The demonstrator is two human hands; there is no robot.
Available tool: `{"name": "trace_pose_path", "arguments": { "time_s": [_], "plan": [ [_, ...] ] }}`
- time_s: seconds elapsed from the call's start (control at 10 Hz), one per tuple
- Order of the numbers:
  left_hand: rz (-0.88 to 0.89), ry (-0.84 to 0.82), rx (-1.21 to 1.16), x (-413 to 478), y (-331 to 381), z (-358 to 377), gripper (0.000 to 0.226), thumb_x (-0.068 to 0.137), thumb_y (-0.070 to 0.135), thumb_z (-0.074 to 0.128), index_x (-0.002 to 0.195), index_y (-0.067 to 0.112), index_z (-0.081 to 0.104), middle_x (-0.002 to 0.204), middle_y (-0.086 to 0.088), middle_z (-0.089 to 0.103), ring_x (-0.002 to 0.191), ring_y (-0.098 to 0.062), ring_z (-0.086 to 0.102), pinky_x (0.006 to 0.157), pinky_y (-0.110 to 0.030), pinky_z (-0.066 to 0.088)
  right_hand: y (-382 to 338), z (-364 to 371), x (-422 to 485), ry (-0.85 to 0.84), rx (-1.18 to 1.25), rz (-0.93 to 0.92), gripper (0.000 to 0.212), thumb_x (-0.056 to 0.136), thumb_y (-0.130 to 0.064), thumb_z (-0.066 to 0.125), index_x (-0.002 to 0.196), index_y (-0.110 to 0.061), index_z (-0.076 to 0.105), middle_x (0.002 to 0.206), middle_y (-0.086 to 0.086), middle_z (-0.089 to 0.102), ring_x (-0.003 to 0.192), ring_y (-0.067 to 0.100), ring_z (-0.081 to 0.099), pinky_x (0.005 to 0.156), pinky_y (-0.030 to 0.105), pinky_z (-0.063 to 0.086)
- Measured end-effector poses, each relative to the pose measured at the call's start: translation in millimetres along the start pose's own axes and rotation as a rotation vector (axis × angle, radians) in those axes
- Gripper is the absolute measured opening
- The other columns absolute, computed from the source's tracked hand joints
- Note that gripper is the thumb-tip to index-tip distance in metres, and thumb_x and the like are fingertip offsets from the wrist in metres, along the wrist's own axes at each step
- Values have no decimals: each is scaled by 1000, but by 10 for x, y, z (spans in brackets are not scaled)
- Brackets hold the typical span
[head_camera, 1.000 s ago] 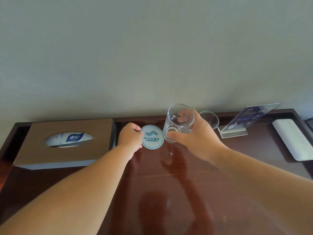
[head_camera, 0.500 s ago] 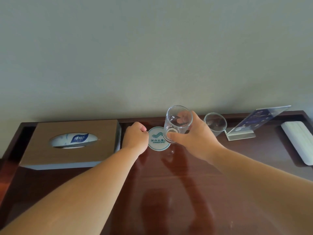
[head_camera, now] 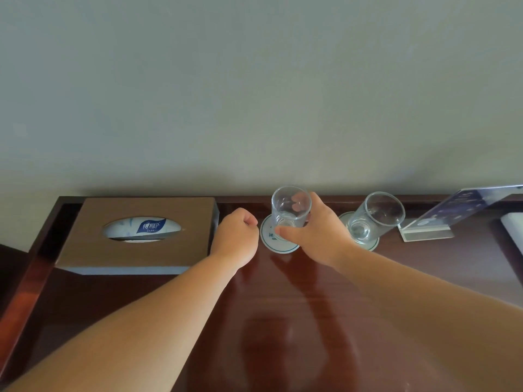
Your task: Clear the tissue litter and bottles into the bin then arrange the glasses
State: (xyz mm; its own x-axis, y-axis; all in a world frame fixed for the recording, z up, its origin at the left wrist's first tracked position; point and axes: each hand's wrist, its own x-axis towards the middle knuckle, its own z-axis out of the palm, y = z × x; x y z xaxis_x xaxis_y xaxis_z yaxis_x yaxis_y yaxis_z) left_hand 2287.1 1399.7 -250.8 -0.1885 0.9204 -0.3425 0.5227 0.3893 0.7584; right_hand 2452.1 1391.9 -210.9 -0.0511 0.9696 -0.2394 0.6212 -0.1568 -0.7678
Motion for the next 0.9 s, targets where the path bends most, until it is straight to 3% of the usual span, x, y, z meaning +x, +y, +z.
{"name": "trace_pose_path", "arguments": {
  "time_s": [0.5,0.7,0.9],
  "plan": [
    [69,-17,85,11,-76,21,17,83,20,42,76,32,53,88,-3,63,77,-29,64,70,-48,57,117,85,79,-34,41,1,73,69,-40,79,131,-31,42,119,-15,57,106,9,57,92,32,49],
    [79,-66,113,-72,-40,-11,11,84,23,48,79,32,51,96,-4,60,77,-28,63,72,-46,56,187,75,21,-73,-12,40,83,57,-48,75,131,-34,39,124,-12,53,109,9,56,91,35,50],
    [124,-22,234,-249,87,-94,5,90,26,52,94,29,52,102,2,55,83,-19,57,77,-37,51,229,-71,-259,-68,-126,20,85,72,-43,73,143,-26,31,140,-4,43,124,12,47,99,31,42]
  ]
}}
